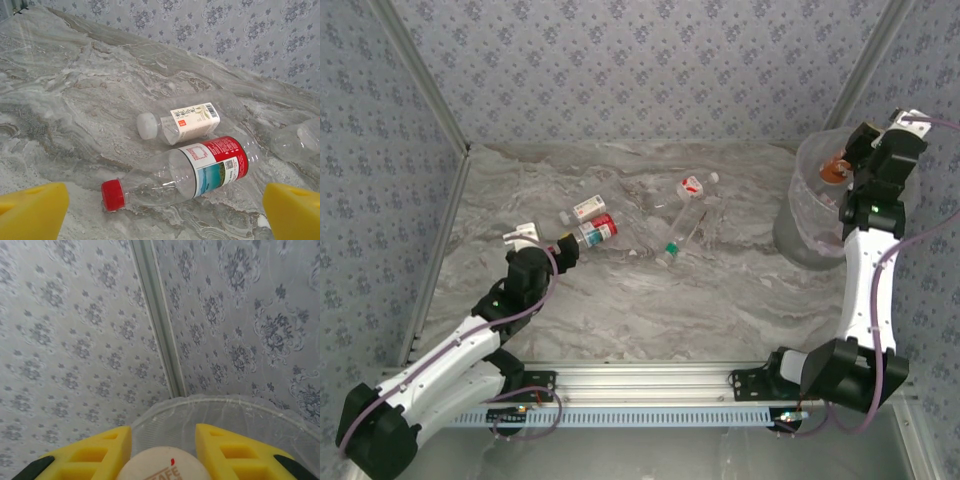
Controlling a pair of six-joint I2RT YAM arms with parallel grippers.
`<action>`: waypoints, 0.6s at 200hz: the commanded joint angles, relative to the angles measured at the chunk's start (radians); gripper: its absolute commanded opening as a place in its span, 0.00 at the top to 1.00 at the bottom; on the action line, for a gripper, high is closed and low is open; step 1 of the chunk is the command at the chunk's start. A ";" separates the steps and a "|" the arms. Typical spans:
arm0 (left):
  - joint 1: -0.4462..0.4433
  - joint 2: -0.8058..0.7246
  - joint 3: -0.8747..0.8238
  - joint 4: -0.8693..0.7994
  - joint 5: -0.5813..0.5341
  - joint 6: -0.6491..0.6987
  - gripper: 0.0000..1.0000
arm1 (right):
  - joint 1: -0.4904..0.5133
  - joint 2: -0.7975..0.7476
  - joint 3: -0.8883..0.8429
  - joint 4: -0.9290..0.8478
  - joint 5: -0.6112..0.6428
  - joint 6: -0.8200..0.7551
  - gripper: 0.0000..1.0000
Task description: Put the plastic bottles in the bin
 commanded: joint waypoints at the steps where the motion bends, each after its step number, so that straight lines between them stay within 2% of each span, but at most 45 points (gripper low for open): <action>1: 0.008 -0.030 -0.022 -0.007 -0.025 -0.021 0.01 | -0.006 0.049 -0.010 0.081 0.031 -0.036 0.91; 23: 0.010 -0.048 -0.032 -0.005 -0.033 -0.029 0.01 | -0.001 0.115 -0.025 0.133 0.096 -0.028 0.86; 38: 0.009 -0.058 -0.034 -0.006 -0.036 -0.026 0.00 | 0.001 0.158 -0.034 0.171 0.145 -0.027 0.75; 45: 0.009 -0.063 -0.034 -0.009 -0.038 -0.025 0.00 | 0.002 0.177 -0.031 0.178 0.156 -0.034 0.66; 54: 0.011 -0.069 -0.035 -0.013 -0.039 -0.024 0.00 | 0.001 0.202 -0.015 0.156 0.164 -0.035 0.48; 80: 0.013 -0.081 -0.032 -0.041 -0.054 -0.030 0.01 | 0.008 0.224 0.034 0.052 0.137 -0.018 0.15; 93: 0.020 -0.080 -0.025 -0.063 -0.055 -0.042 0.00 | 0.015 0.207 0.027 0.039 0.141 -0.016 0.09; 120: 0.065 -0.064 -0.004 -0.107 -0.010 -0.070 0.01 | 0.022 0.155 0.005 0.020 0.167 0.001 0.07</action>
